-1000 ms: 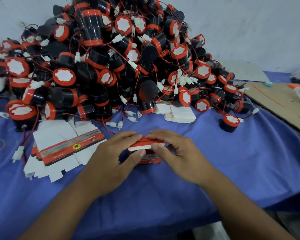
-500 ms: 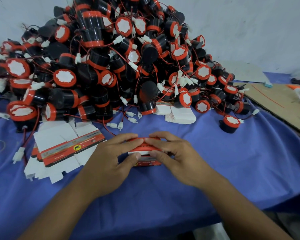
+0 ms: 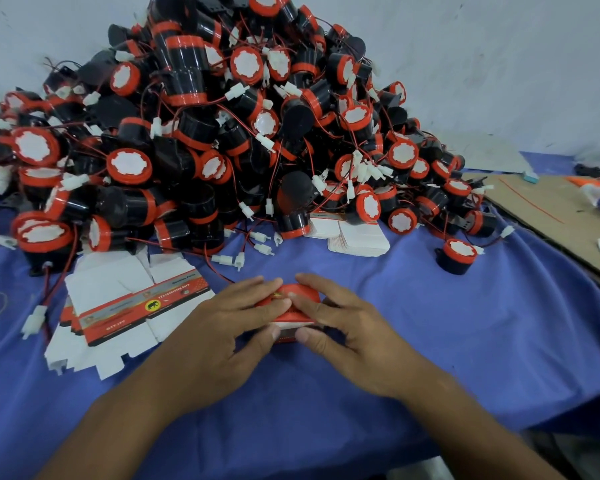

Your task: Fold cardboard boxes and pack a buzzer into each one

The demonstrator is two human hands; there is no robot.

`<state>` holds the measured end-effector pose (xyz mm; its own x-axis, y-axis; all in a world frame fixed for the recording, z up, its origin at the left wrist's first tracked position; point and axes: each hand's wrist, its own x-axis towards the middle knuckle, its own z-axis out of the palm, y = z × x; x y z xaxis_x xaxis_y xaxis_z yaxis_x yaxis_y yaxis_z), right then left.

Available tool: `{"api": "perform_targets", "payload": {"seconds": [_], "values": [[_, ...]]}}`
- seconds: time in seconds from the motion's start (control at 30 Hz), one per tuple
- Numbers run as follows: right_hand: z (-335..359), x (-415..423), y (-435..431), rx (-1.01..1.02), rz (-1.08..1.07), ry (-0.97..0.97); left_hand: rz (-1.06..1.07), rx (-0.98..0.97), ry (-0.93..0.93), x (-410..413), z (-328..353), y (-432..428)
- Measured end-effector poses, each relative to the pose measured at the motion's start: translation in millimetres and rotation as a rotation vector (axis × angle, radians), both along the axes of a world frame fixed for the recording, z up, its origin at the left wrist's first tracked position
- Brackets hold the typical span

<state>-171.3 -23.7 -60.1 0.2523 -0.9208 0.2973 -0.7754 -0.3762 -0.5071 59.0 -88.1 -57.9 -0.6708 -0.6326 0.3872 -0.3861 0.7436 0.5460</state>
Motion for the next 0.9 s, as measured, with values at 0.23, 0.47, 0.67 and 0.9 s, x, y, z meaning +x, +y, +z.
{"api": "perform_targets", "payload": {"seconds": [0.23,0.47,0.67,0.9], "values": [[-7,-1,-1,-0.020,-0.006,-0.001,-0.011,-0.065,-0.023,1,-6,-1],[-8,0,1,-0.016,-0.032,0.047,0.004,-0.102,-0.023,-2,-16,4],[-9,5,1,-0.055,-0.011,0.098,0.017,-0.122,0.033,-3,-25,5],[-15,5,3,-0.051,-0.036,0.029,0.056,-0.130,0.100,-3,-26,3]]}}
